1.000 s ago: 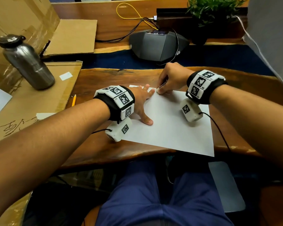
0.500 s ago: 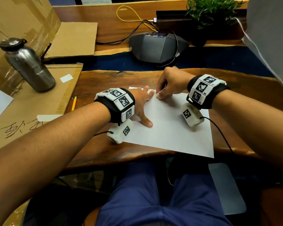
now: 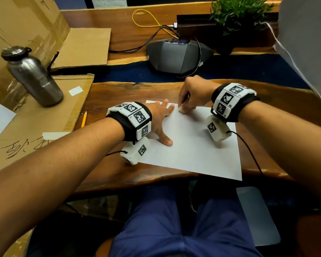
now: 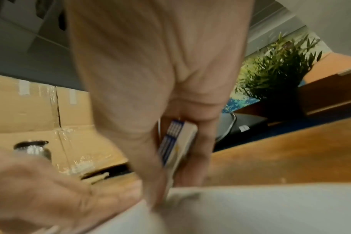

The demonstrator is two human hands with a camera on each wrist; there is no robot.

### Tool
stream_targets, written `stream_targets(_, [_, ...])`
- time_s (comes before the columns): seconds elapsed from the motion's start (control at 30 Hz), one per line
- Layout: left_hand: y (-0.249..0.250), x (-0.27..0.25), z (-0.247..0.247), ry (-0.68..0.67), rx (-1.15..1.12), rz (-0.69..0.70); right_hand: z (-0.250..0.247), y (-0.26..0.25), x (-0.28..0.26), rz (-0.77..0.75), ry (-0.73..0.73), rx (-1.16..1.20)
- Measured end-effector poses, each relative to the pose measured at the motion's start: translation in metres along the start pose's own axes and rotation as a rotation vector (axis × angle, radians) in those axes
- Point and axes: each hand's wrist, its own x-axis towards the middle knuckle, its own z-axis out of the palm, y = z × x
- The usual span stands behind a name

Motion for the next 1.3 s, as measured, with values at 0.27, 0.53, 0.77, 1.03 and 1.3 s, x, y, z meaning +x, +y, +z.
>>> stream_targets(0.27, [-0.001, 0.001, -0.001, -0.012, -0.005, -0.013, 0.003, -0.004, -0.014, -0.059, -0.003, -0.015])
stream_targets(0.53, [-0.001, 0.000, 0.001, -0.001, -0.008, -0.014, 0.009, -0.006, -0.003, -0.028, 0.240, 0.032])
stream_targets(0.77, [0.001, -0.003, 0.001, 0.017, -0.019, -0.002, 0.013, -0.008, -0.005, -0.058, 0.238, -0.048])
stream_targets(1.03, [0.001, -0.005, 0.001, 0.025, -0.011, 0.005, 0.008, -0.020, -0.007, -0.004, 0.103, -0.054])
stream_targets(1.3, [0.001, -0.004, 0.003, 0.034, -0.028, 0.006, 0.002, -0.020, -0.002, 0.085, 0.134, -0.038])
